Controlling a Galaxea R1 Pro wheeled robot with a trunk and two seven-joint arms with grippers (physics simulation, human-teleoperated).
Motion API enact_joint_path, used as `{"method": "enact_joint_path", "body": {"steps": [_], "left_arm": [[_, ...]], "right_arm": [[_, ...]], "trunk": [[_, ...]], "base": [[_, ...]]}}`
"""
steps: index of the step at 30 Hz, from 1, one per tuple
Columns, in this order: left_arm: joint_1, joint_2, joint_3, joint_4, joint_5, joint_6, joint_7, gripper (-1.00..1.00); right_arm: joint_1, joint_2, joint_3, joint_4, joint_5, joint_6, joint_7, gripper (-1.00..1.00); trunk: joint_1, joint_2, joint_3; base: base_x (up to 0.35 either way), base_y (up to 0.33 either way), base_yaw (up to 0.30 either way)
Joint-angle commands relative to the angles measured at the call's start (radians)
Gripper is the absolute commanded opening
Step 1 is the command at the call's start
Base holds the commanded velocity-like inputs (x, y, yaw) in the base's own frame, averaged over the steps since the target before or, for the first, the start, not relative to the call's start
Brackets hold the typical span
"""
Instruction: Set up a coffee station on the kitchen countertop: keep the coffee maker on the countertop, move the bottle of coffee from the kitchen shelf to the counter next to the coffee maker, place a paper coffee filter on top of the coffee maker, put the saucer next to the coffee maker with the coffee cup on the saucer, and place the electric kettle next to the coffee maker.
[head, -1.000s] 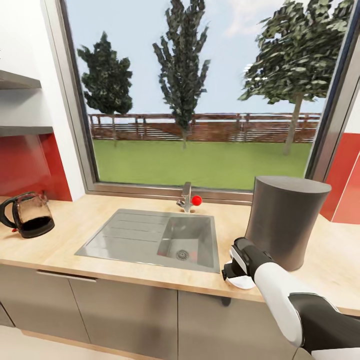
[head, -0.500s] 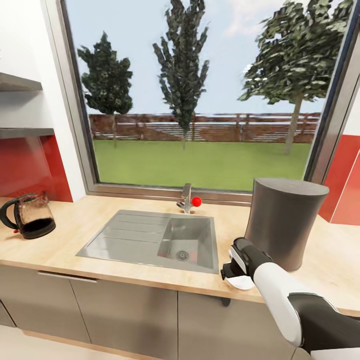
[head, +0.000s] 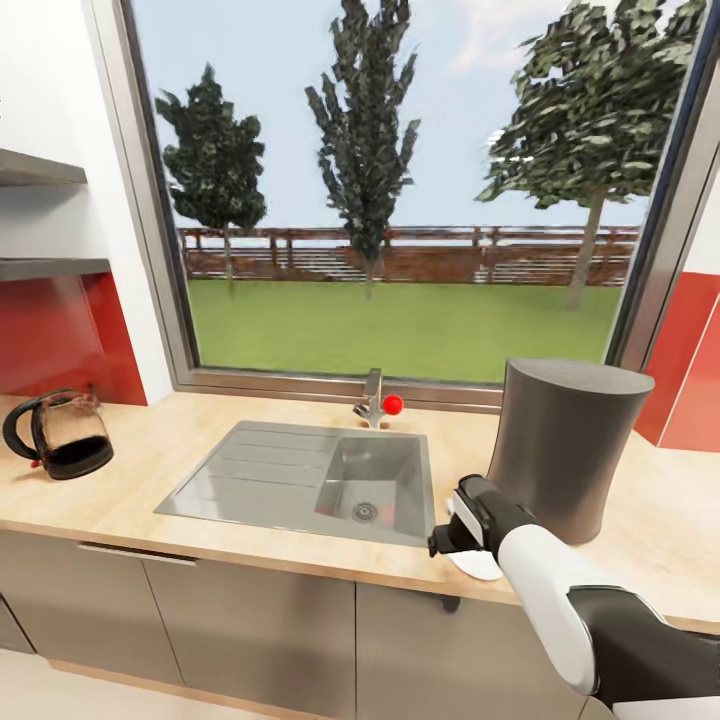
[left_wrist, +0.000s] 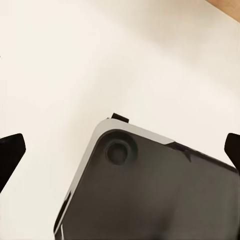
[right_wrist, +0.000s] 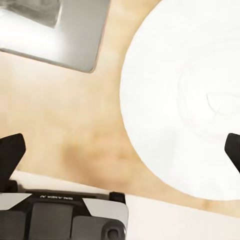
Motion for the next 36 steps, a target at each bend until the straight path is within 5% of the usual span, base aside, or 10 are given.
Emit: {"method": "enact_joint_path", "body": {"steps": [1,7,12,15,19,24,30,35,36], "left_arm": [[0.0,0.0,0.008,0.001,-0.003,-0.002,-0.001,1.0],[0.0,-0.001,0.009,0.0,-0.003,0.0,-0.001,1.0],[0.0,-0.001,0.009,0.0,-0.002,0.0,-0.001,1.0],[0.0,-0.001,0.009,0.0,-0.002,0.0,-0.001,1.0],[0.0,-0.001,0.009,0.0,-0.002,0.0,-0.001,1.0],[0.0,0.0,0.011,0.0,0.0,0.0,-0.001,1.0],[0.0,-0.001,0.013,0.0,0.0,-0.003,-0.001,1.0],[0.0,-0.001,0.015,0.0,0.001,-0.009,-0.001,1.0],[0.0,-0.005,0.019,0.0,0.001,-0.003,0.0,1.0]], "right_arm": [[0.0,0.001,-0.003,-0.001,0.005,0.0,0.004,1.0],[0.0,0.004,-0.005,-0.002,-0.113,-0.018,0.007,1.0],[0.0,0.006,-0.005,-0.007,-0.167,-0.02,0.038,1.0],[0.0,0.005,-0.002,-0.014,-0.18,-0.024,0.126,1.0],[0.0,0.004,0.018,-0.021,-0.178,-0.07,0.341,1.0],[0.0,0.009,0.128,-0.026,-0.176,-0.152,0.485,1.0],[0.0,0.093,0.224,-0.026,-0.177,-0.207,0.517,1.0],[0.0,0.097,0.282,-0.014,-0.178,-0.242,0.52,1.0],[0.001,0.097,0.309,0.015,-0.179,-0.321,0.588,1.0]], "trunk": [[-0.004,0.007,0.003],[-0.023,0.042,0.019],[-0.023,0.042,0.019],[-0.023,0.042,0.019],[-0.023,0.042,0.019],[-0.023,0.042,0.019],[-0.023,0.042,0.019],[-0.023,0.042,0.019],[-0.023,0.042,0.019]], "base": [[0.0,0.0,0.0],[0.0,0.0,0.0],[0.0,0.0,0.0],[0.0,0.0,0.0],[0.0,0.0,0.0],[0.0,0.0,0.0],[0.0,0.0,0.0],[-0.006,0.0,0.0],[-0.3,-0.07,0.0]]}}
